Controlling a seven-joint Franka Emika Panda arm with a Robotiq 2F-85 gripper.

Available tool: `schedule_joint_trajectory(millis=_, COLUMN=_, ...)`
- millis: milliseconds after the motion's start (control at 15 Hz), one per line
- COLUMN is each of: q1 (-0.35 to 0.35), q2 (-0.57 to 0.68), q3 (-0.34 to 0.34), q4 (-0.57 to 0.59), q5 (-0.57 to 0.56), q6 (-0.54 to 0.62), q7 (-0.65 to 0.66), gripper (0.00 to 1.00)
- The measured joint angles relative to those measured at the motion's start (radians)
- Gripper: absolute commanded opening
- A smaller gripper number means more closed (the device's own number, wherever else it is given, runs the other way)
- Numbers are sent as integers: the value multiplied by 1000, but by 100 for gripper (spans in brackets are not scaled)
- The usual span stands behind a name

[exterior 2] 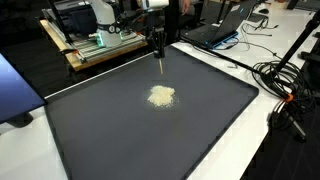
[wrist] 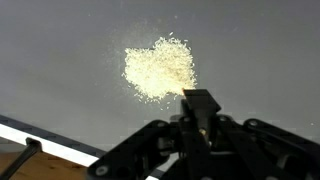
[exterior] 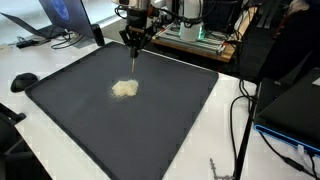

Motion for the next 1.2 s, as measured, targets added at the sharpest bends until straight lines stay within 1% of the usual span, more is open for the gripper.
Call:
schedule_joint_trajectory(millis=267, q1=6, q2=-16, q3=10, q4=14, q5=-47, q6=-50, q7=57, gripper=3)
schedule_joint_trajectory(millis=533, q1=13, q2=-15, q3=22, q4=63, q5=-61, q6=-163, q7=72, gripper=3)
schedule_joint_trajectory(millis=867, q1=36, q2=0, q3=47, q4=179, q5=-61, q6=-376, q7=72, gripper=3)
schedule_joint_trajectory(millis=1067, q1=50, q2=37, q3=57, q4=265, q5=-59, q6=-471, q7=71, gripper=3)
schedule_joint_trajectory(millis=1200, q1=54, q2=75, q3=61, q4=321, q5=-56, q6=-507, q7=62, gripper=3)
